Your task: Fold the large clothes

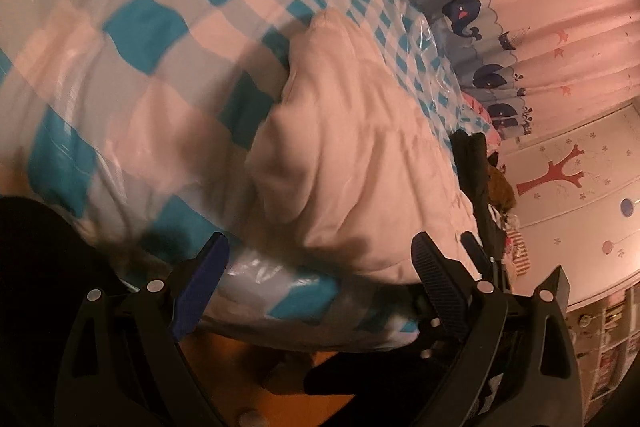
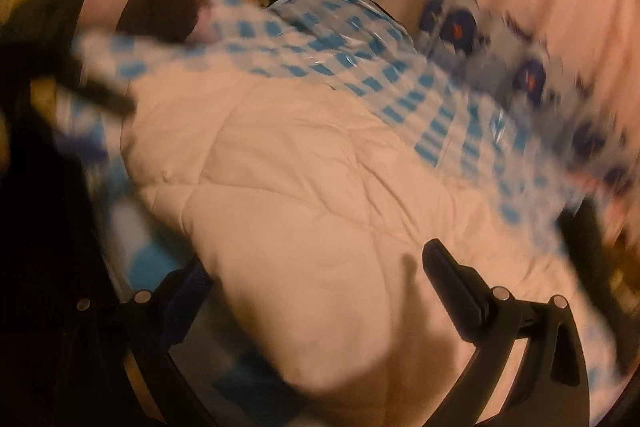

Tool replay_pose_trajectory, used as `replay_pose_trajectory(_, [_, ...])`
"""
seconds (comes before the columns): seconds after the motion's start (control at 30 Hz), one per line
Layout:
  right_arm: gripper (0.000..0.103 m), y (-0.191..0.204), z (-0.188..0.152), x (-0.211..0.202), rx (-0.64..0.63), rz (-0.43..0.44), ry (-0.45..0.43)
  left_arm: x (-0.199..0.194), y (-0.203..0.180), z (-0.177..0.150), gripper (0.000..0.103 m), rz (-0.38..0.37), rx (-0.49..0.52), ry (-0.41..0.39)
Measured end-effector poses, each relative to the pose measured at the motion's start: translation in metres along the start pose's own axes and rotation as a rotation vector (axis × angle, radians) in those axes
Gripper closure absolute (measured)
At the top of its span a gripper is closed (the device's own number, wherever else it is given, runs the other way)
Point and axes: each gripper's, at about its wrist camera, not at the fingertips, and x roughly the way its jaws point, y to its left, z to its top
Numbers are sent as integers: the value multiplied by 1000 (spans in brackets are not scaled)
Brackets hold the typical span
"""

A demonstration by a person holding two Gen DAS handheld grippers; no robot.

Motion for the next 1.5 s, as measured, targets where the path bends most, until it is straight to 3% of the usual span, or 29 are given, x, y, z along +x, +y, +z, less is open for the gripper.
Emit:
replay_pose_trajectory(0.13, [6, -14, 0, -4, 127, 79, 16, 16, -11, 6, 14, -67, -7, -4])
replay_pose_trajectory(0.27, [6, 0, -3, -12, 82, 112, 34, 43, -21, 27, 10, -25, -28, -32])
replay_pose_trajectory(0.33, [6, -10, -4, -33, 114, 140, -15, 46, -19, 34, 10, -29, -97, -50])
replay_pose_trajectory(0.47, [6, -54, -11, -63, 216, 10, -83, 18, -42, 28, 10, -91, -1, -156])
replay_pose_trajectory(0.53, [6, -78, -20, -47, 274, -75, -1, 23, -45, 30, 10, -58, 42, -145])
replay_pose_trajectory(0.57, [6, -88, -32, -21, 294, -98, 134, 38, -40, 35, 10, -20, 30, -95])
replay_pose_trajectory(0.6, [6, -94, -40, -1, 312, -48, 220, 47, -34, 38, 10, -5, 7, -58])
replay_pose_trajectory(0.67, [6, -100, -46, -2, 362, 3, 197, 57, -14, 40, 10, 8, -94, -11])
replay_pose_trajectory(0.73, [6, -104, -40, -24, 362, -1, 103, 49, -9, 40, 10, -33, -113, -47])
replay_pose_trajectory(0.8, [6, -121, -39, -42, 396, -106, 36, 49, -8, 42, 10, -6, -94, -69])
replay_pose_trajectory(0.87, [6, -149, -50, -32, 463, -194, 108, 62, -2, 50, 10, -17, -118, -55])
replay_pose_trajectory(0.9, [5, -164, -64, -11, 495, -204, 225, 66, 0, 52, 10, -42, -129, -59])
replay_pose_trajectory(0.93, [6, -169, -74, 3, 505, -145, 287, 68, -2, 53, 10, -61, -133, -69])
replay_pose_trajectory(0.97, [6, -175, -75, 6, 521, -107, 292, 65, -8, 54, 10, -71, -130, -92])
replay_pose_trajectory(1.0, [6, -178, -69, 1, 527, -99, 292, 60, -17, 54, 10, -88, -97, -120])
replay_pose_trajectory(1.07, [6, -184, -47, -19, 545, -76, 164, 61, -31, 54, 10, -56, -15, -141])
replay_pose_trajectory(1.13, [6, -191, -23, -28, 570, -139, 39, 81, -25, 62, 10, -5, -33, -84])
replay_pose_trajectory(1.2, [6, -198, -17, -12, 587, -176, 47, 97, -9, 69, 8, -16, -109, -59])
replay_pose_trajectory(1.3, [5, -200, -40, 54, 587, -193, 152, 101, -14, 76, 8, -17, -122, -81])
replay_pose_trajectory(1.33, [5, -194, -46, 62, 568, -222, 117, 93, -20, 76, 9, -53, -115, -123])
replay_pose_trajectory(1.4, [6, -191, -41, 59, 544, -217, 135, 71, -40, 69, 15, -79, -38, -216])
replay_pose_trajectory(1.43, [6, -193, -38, 48, 564, -164, 104, 64, -52, 66, 16, -75, 17, -239])
replay_pose_trajectory(1.5, [6, -191, -40, 21, 599, -159, 17, 67, -65, 65, 15, -27, 89, -247])
